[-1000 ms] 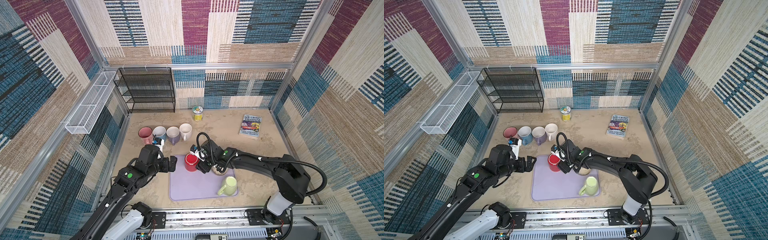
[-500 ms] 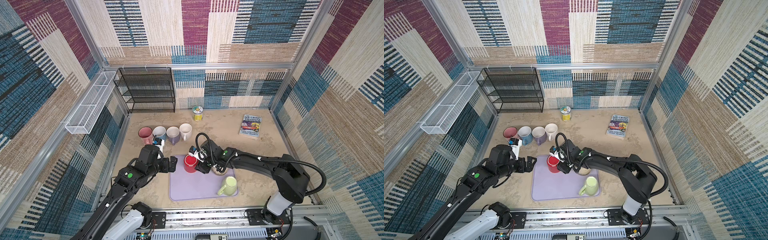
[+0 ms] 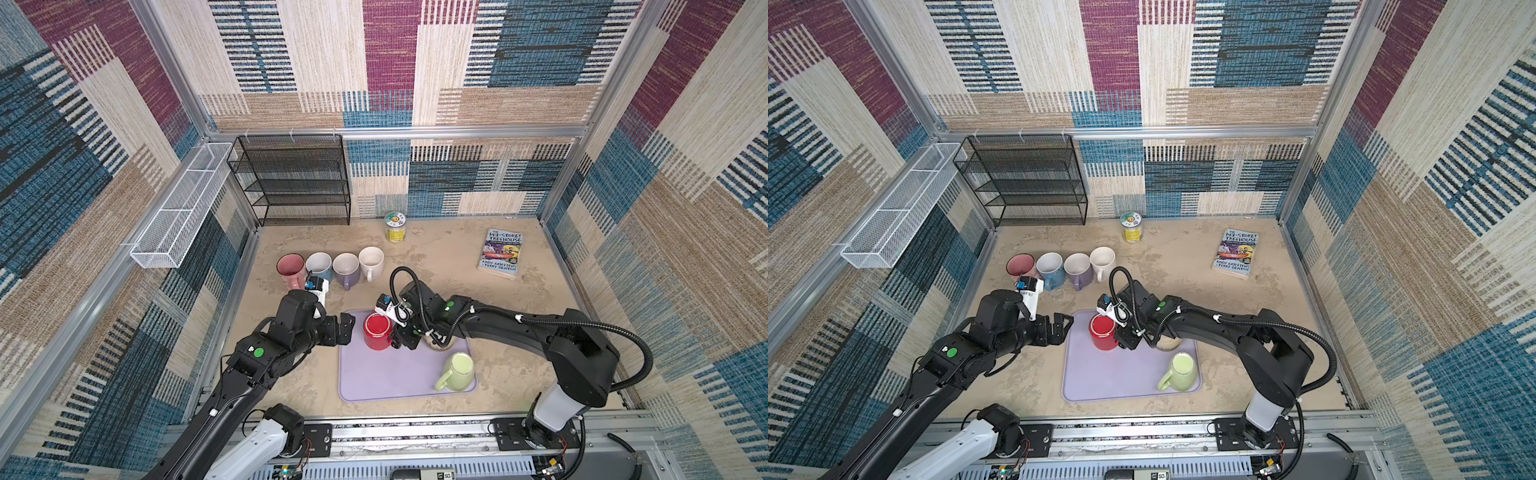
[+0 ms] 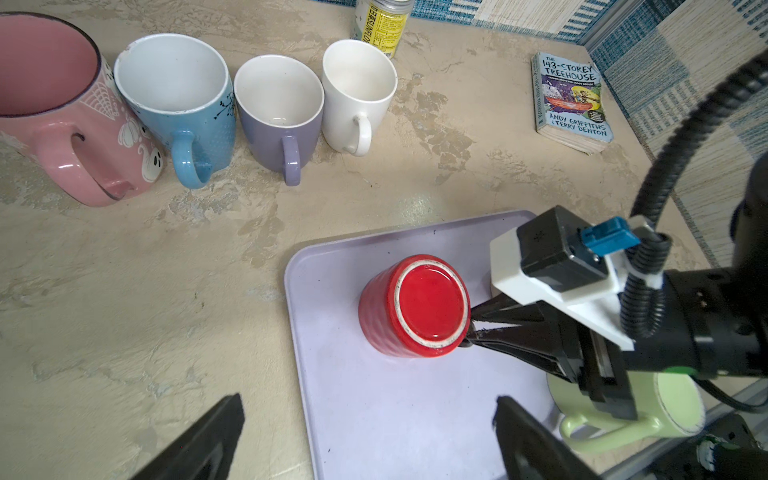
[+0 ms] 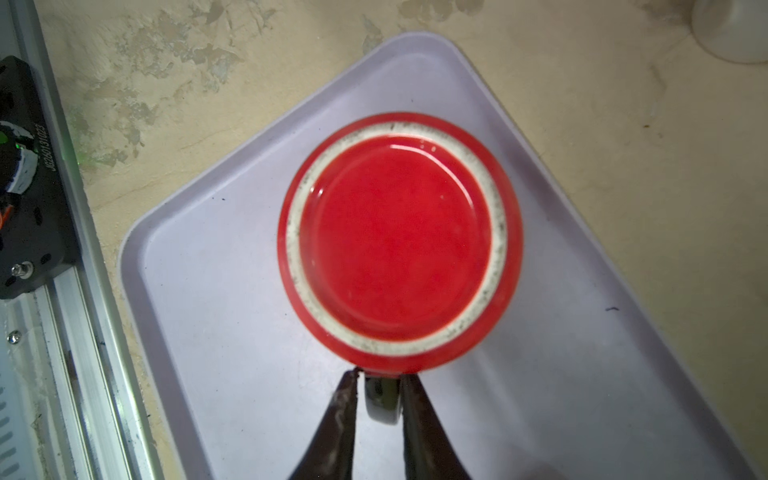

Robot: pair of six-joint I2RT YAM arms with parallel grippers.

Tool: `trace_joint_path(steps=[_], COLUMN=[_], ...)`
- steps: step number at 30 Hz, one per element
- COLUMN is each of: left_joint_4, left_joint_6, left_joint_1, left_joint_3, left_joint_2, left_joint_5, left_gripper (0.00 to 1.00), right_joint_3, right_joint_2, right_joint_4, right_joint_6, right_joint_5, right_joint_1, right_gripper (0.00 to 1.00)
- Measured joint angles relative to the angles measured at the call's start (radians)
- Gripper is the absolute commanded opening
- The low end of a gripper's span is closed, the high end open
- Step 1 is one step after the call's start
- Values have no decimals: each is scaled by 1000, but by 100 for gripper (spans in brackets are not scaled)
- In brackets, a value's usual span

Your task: Turn the mug right side up

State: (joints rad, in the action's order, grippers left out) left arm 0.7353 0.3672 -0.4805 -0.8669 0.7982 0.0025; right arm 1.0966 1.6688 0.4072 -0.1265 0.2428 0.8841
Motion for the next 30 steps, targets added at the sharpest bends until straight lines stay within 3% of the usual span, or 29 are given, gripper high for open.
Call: trace_joint_path(steps=[7,12,26,30], left_joint_4=[0,0,0,0], left_joint_6=[0,0,0,0], left_joint_1=[0,1,2,2], left_joint_3=[0,0,2,2], left_joint_2=[-2,-6,-14,-14], left_joint_5=[0,0,0,0], left_gripper=[99,99,98,99], right_joint_3=[25,52,153,172], right_joint_2=[0,5,114,138], right_joint_4=[39,77,212,225], right_joint_6=[63,120,178,181], right_joint_5=[-46,-86,-150,-163], right_joint_1=[16,35,68,72], right_gripper=[39,40,31,25])
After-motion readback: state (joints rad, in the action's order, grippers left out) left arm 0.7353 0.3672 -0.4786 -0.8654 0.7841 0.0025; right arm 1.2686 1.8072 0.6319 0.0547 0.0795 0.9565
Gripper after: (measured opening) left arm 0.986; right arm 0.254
